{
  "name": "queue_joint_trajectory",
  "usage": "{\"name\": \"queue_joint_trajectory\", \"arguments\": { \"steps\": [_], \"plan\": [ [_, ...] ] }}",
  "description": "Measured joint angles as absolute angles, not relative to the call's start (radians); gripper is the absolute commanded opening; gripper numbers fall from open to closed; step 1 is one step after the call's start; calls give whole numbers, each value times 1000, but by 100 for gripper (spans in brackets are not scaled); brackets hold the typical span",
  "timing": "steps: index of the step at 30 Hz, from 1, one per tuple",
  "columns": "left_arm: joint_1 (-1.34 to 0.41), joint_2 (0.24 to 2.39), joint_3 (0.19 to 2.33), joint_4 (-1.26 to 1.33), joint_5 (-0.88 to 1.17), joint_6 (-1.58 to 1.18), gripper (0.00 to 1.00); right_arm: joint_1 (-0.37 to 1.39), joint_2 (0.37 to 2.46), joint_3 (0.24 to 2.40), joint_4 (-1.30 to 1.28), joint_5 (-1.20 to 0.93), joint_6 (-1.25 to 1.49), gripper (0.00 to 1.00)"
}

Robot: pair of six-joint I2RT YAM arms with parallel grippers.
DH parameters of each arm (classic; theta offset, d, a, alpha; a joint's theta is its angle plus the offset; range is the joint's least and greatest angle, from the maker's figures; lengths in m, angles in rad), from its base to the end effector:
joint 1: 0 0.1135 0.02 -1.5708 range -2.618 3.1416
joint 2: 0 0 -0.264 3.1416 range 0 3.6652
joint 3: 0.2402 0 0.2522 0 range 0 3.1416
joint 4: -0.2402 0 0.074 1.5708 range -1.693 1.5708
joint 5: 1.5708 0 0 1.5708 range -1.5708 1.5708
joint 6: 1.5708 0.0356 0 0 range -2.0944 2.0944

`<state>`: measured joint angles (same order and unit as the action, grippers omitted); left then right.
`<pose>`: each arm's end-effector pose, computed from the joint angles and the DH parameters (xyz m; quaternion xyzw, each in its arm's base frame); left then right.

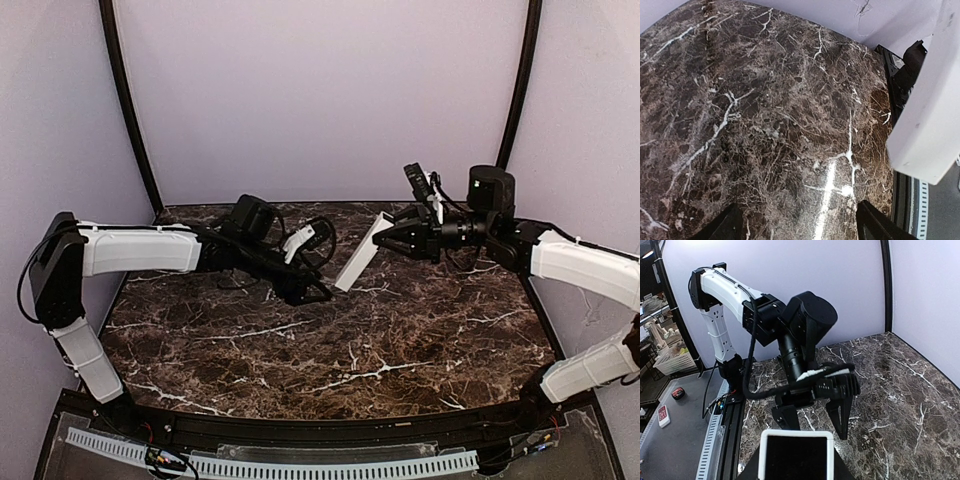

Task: Load the batteries into the remote control
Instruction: Place the remote control at the center of the board.

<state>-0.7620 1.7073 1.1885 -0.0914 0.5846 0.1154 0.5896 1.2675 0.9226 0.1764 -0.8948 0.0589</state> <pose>0.2638 -0.2789 0.2463 0.4813 0.7123 -0.3829 0.3383 0.2230 0.1826 0.3229 -0.4500 0.5916 0.4986 0.4460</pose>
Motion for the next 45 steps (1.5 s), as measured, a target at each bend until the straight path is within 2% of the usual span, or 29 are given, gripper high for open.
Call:
{"name": "queue_joint_trajectory", "arguments": {
  "steps": [29,38,45],
  "plan": [
    [-797,1769,1192,-93,767,12,74,680,1356,1002,94,-942,-53,0],
    [-702,1625,1051,80,665,-65,83,713,1362,1037,-138,-710,-132,0],
    [-599,1476,937,193,465,-157,87,747,1510,1170,-357,-511,-172,0]
  ]
}}
